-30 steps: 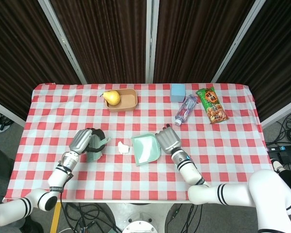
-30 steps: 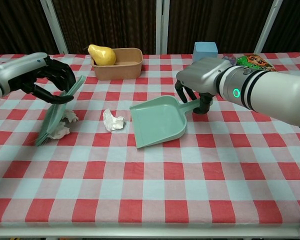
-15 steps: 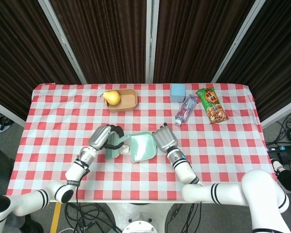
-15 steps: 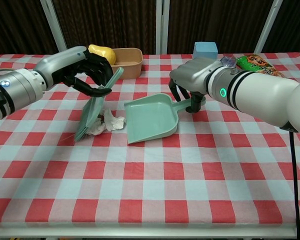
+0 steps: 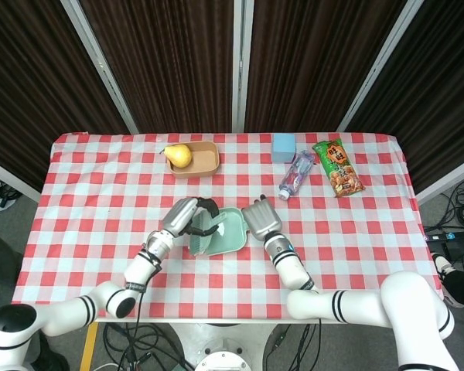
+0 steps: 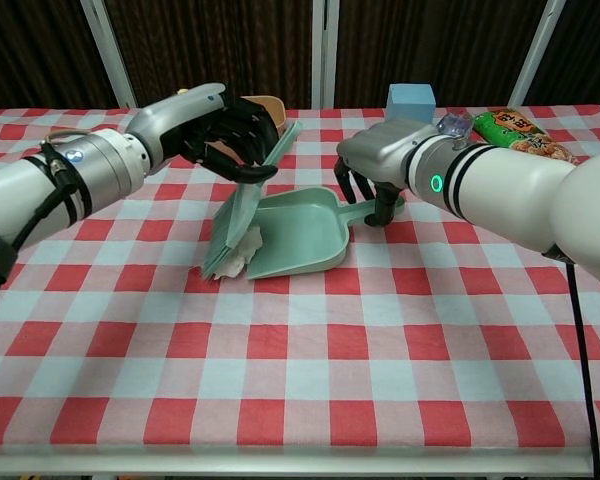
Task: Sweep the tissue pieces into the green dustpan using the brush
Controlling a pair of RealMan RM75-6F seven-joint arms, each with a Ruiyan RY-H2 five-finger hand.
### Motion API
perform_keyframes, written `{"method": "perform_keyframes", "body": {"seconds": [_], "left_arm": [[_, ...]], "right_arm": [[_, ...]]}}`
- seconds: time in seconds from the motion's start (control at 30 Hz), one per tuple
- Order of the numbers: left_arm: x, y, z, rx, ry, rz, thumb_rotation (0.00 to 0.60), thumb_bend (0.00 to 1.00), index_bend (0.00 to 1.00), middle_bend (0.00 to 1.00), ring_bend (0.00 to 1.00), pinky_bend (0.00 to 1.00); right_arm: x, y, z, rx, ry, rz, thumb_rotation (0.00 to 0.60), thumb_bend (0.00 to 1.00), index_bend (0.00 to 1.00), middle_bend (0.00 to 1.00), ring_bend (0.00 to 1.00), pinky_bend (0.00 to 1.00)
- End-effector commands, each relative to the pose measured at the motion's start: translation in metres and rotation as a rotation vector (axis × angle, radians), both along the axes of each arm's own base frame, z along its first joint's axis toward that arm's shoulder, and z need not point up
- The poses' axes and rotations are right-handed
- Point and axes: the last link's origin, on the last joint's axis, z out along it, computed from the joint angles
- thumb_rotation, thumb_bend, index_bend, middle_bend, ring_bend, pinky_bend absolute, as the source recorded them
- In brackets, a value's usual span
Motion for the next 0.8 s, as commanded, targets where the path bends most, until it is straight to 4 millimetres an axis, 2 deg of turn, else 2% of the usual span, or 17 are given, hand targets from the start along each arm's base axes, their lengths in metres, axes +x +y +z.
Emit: {"method": "perform_keyframes", "body": {"seconds": [0.03, 0.5, 0.67, 0.8], "left_arm": [[0.005, 0.0, -0.002, -0.002, -0.014, 0.0, 0.6, 0.35, 0.52, 0.53, 0.41, 0.34], [0.035, -0.005, -0.016, -0.055, -0.101, -0.012, 0.6, 0.36, 0.52, 0.53, 0.41, 0.34], [0.042, -0.007, -0.01, -0.043, -0.134, -0.031, 0.6, 0.36, 0.51, 0.53, 0.41, 0.34], [0.038, -0.007, 0.0, -0.018, -0.133, -0.038, 0.6, 0.36, 0.52, 0.53, 0.41, 0.34]], "right_arm": [[0.002, 0.001, -0.001, 0.002, -0.002, 0.002, 0.6, 0.42, 0.6, 0.58, 0.35, 0.23], [0.009, 0.008, -0.009, 0.036, -0.06, -0.006, 0.6, 0.42, 0.61, 0.58, 0.35, 0.23], [0.005, 0.007, -0.009, 0.038, -0.071, -0.014, 0.6, 0.42, 0.61, 0.58, 0.35, 0.23], [0.003, 0.006, -0.006, 0.035, -0.079, -0.018, 0.6, 0.42, 0.61, 0.58, 0.35, 0.23]]}}
